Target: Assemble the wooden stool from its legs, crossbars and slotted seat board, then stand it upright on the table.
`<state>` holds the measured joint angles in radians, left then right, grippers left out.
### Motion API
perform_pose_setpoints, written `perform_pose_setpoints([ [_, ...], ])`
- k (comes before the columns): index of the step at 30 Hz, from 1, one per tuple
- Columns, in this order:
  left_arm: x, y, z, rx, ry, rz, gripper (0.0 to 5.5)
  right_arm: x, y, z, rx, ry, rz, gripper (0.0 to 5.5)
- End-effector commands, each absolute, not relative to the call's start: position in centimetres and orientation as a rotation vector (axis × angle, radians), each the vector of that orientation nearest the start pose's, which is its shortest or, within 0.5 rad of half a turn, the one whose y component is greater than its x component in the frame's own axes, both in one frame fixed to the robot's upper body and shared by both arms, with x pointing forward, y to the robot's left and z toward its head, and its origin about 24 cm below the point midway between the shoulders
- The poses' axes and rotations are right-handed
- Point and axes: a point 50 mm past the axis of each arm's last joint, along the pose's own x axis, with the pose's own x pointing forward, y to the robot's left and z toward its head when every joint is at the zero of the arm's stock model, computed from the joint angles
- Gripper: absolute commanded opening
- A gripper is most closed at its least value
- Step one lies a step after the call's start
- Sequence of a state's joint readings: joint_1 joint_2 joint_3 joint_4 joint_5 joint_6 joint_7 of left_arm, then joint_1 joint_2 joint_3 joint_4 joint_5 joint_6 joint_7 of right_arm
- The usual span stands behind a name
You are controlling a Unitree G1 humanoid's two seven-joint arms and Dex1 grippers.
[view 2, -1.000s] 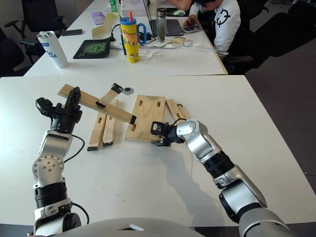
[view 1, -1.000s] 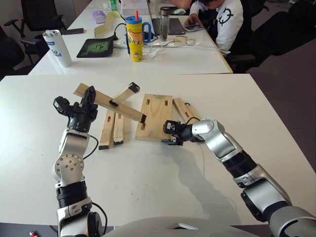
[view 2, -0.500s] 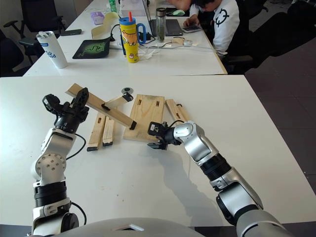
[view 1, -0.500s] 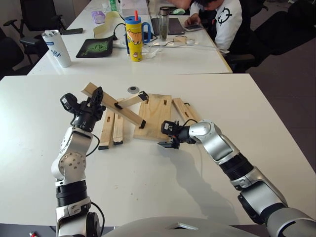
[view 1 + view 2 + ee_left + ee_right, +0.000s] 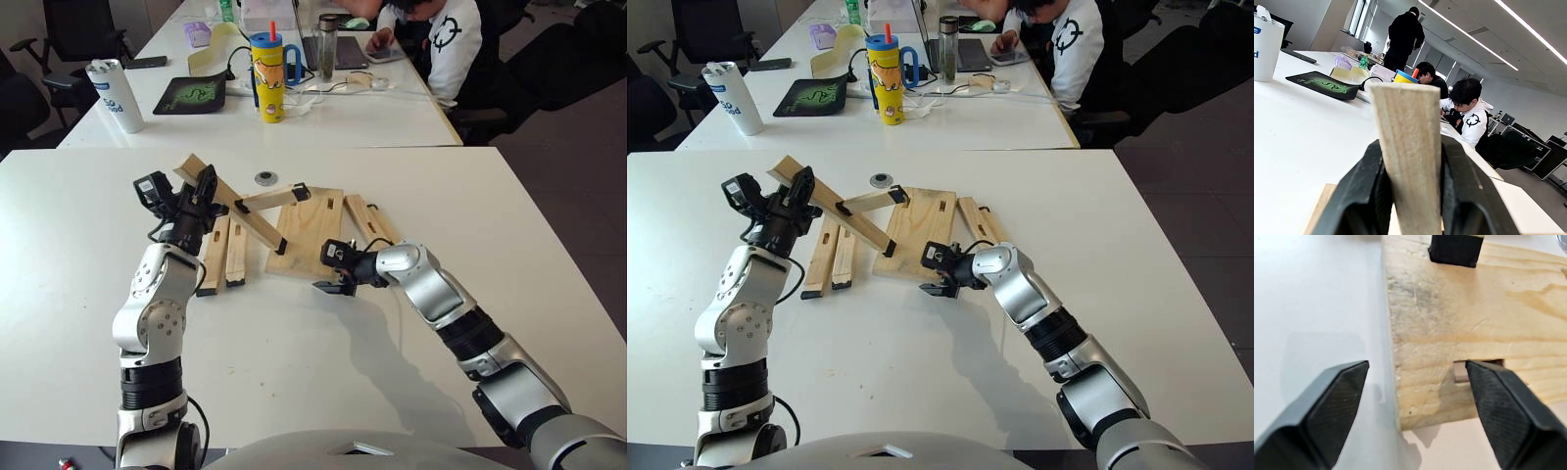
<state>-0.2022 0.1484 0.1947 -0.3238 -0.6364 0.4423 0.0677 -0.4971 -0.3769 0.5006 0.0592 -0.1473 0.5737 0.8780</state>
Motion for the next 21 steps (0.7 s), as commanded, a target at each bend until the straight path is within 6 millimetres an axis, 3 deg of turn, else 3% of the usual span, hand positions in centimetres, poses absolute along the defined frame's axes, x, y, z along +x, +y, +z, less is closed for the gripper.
perform_pose_setpoints([
  [1, 26.8, 18.3, 11.6, -0.332, 0.044, 0.053, 1.04, 28.1, -9.7, 4.9, -0.622, 0.596, 1.097, 3.66],
  [9, 25.9, 16.0, 11.5, -0.168, 0.049, -0.05, 1.04, 28.0, -9.8, 4.8, -0.613, 0.6, 1.078, 3.66],
  [16, 26.0, 16.5, 10.2, -0.095, 0.085, -0.06, 1.04, 28.0, -9.7, 4.7, -0.611, 0.596, 1.073, 3.66],
  [21, 25.6, 15.1, 9.9, -0.079, 0.099, -0.141, 1.04, 27.8, -9.3, 4.8, -0.593, 0.563, 1.079, 3.66],
])
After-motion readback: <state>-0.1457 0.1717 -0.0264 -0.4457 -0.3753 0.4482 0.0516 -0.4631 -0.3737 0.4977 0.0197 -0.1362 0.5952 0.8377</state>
